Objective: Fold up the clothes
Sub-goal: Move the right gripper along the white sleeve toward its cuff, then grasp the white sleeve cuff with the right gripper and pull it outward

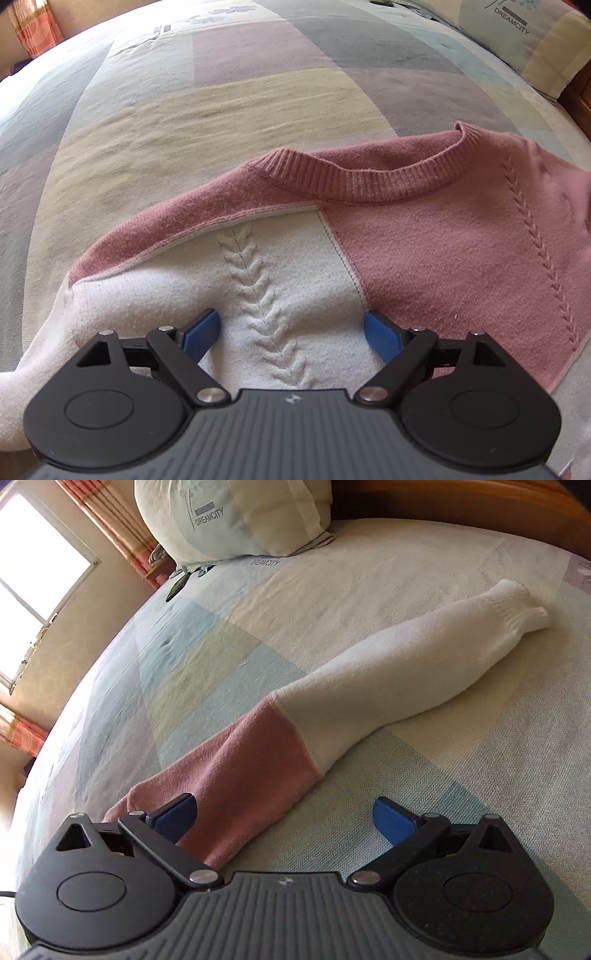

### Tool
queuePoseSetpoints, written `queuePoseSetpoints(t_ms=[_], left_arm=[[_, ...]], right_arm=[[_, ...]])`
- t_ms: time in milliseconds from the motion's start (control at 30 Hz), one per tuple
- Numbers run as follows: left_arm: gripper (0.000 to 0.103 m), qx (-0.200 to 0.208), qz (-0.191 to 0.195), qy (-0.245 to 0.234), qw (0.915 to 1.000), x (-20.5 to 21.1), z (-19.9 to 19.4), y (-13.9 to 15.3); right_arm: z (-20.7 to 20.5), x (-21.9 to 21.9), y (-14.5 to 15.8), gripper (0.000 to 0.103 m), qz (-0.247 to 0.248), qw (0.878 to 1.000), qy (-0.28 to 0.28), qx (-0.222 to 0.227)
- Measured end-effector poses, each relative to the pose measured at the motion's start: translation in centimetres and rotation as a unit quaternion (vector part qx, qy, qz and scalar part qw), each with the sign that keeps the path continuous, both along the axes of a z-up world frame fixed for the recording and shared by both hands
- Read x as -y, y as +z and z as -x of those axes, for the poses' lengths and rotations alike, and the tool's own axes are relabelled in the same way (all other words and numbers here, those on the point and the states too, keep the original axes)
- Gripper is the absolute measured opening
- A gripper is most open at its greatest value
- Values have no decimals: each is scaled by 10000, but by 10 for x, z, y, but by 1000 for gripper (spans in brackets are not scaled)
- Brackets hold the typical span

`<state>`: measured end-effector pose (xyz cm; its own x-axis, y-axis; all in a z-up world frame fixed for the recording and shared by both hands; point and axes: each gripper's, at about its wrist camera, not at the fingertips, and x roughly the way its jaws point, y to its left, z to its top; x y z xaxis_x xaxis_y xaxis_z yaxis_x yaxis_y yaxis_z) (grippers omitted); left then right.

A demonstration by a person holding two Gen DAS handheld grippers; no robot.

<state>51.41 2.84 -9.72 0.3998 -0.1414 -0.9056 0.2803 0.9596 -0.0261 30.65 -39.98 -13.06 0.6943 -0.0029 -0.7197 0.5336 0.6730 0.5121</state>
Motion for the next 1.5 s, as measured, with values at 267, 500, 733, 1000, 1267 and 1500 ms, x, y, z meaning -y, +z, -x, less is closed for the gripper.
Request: queuePoseSetpoints(t_ms=[267, 500, 733, 1000, 1267, 1500], left_arm=[[87, -5, -22, -7, 10000, 0, -2, 0], [88, -2, -55, -4, 10000, 1, -3, 0], [89, -21, -98, -3, 9999, 1, -3, -1], [89, 4, -77, -14, 10000, 0, -1, -1], [90, 16, -99, 46, 9999, 0, 0, -2], [92, -39, -155, 2, 9999, 1, -3, -1]], right_arm=[[10, 37, -1, 103, -285, 9980, -520, 223], [-10, 16, 30, 103, 145, 9997, 41, 174], [-77, -51, 45, 103, 1449, 9674, 2076, 15], [-78, 10, 24, 100, 1144, 9877, 938, -513], [7, 66, 29, 103, -190, 9987, -453, 101], [41, 96, -20, 103, -1055, 9800, -1317, 1058]])
